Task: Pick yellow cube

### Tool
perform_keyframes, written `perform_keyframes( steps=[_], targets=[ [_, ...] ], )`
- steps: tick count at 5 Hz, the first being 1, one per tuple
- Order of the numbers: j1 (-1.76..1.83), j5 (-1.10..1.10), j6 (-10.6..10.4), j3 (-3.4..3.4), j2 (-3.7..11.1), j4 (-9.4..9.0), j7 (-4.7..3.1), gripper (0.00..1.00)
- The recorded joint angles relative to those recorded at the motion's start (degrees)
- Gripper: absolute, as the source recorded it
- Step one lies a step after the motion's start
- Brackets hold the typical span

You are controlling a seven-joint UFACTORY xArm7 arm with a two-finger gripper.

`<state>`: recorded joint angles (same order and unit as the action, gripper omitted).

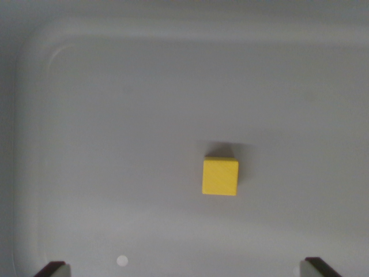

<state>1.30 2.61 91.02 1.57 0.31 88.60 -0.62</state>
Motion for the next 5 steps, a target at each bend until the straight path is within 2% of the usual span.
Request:
perform_keyframes(
  steps=[4,5],
  targets=[
    [0.01,-0.01,-1.2,-0.06,0.46,-0.85,-0.16,0.0],
    [0.03,-0.02,-2.3,-0.11,0.89,-1.64,-0.31,0.0]
  ],
)
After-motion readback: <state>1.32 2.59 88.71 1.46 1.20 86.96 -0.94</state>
